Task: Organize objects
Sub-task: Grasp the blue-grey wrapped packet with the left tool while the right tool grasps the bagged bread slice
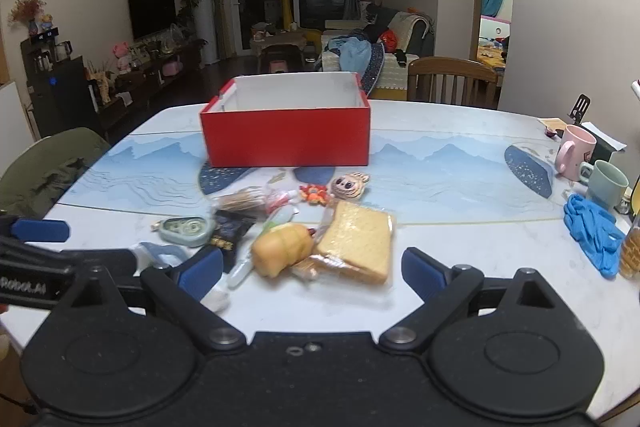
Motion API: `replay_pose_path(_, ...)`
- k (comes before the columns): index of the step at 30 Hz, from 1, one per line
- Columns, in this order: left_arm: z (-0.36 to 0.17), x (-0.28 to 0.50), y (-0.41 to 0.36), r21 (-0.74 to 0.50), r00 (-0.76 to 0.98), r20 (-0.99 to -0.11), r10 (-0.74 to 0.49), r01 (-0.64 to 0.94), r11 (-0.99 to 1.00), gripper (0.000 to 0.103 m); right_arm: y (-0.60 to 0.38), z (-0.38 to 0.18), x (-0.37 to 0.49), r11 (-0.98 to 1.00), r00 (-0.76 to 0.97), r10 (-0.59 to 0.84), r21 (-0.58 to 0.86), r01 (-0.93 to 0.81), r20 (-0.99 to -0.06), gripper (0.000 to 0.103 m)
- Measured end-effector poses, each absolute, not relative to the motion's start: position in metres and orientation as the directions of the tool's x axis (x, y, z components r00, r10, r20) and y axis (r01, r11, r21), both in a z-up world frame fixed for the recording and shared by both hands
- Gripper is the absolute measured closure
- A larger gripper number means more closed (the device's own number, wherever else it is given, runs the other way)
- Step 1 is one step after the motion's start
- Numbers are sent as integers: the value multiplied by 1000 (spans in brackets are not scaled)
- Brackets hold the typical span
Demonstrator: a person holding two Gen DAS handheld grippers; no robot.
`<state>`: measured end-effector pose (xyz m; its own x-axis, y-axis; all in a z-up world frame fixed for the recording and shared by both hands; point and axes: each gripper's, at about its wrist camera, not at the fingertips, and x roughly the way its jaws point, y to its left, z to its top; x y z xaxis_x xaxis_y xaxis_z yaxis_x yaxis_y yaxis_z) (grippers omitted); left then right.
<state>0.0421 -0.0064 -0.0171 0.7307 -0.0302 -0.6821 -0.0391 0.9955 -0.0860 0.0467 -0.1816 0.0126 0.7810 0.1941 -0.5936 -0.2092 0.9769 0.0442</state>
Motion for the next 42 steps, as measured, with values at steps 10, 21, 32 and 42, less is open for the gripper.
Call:
replay_pose_path(10, -48, 74, 5, -76, 655, -756, -4, -82, 994, 1, -198, -16, 103, 990, 766, 113, 9, -139, -633, 8)
replay_pose_path(21, -74, 120, 16, -113, 511, -859, -21, -149, 982, 1, -187, -49, 174, 994, 699, 76, 3, -106, -711, 8)
replay_pose_path(32, -101, 141, 29, -205, 420, -902, -95, -224, 953, 16, -187, -80, 210, 998, 582, 63, 58, -27, -810, 8)
replay_pose_path(42, -106, 144, 32, -216, 418, -901, -111, -210, 954, 50, -194, -86, 222, 987, 524, 138, 164, 2, -840, 24)
